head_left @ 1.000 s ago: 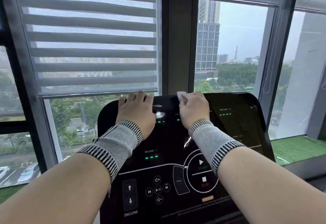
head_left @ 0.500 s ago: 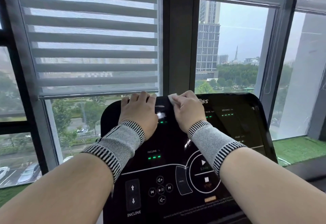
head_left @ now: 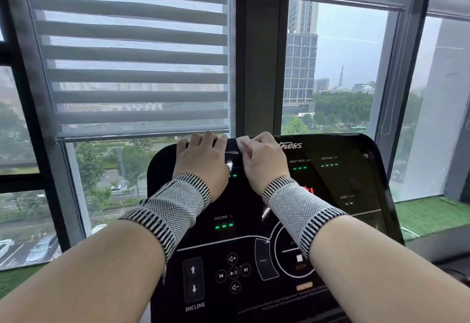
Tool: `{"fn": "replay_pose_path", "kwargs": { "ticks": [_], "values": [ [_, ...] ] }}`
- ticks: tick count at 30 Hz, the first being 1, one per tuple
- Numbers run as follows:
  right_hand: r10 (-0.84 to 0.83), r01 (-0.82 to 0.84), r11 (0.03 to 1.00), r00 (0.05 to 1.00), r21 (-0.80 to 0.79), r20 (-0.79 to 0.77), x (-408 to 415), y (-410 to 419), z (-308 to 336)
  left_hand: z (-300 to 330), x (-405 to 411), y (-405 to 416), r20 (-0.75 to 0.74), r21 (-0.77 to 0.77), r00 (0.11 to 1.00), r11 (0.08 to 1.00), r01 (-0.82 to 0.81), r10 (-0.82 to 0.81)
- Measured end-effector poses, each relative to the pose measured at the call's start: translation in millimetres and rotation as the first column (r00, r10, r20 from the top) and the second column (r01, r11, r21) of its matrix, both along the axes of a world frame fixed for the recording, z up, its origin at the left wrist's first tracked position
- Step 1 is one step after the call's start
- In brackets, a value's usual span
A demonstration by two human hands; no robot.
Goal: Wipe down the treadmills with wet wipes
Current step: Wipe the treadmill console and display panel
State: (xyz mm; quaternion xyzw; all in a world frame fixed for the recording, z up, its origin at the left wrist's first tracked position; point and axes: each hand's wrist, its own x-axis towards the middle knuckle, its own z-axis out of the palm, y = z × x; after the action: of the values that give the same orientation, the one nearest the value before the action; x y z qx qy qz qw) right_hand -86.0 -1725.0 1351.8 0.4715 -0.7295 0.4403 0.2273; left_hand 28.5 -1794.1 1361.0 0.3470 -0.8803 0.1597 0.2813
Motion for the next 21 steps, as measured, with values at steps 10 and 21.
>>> {"fn": "replay_pose_path", "kwargs": {
  "ticks": [10,21],
  "values": [
    [-0.055,0.056,0.998,0.995,-0.003,0.082,-4.3,3.6,5.5,4.8,19.5,-4.7,-0.067,0.059,0.998,0.998,0.013,-0.009],
    [-0.100,0.118,0.990,0.973,-0.077,0.209,2.7,-1.9,8.4,-2.6,29.7,-11.3,-0.028,0.043,0.999,0.999,-0.033,0.034]
  ]
}}
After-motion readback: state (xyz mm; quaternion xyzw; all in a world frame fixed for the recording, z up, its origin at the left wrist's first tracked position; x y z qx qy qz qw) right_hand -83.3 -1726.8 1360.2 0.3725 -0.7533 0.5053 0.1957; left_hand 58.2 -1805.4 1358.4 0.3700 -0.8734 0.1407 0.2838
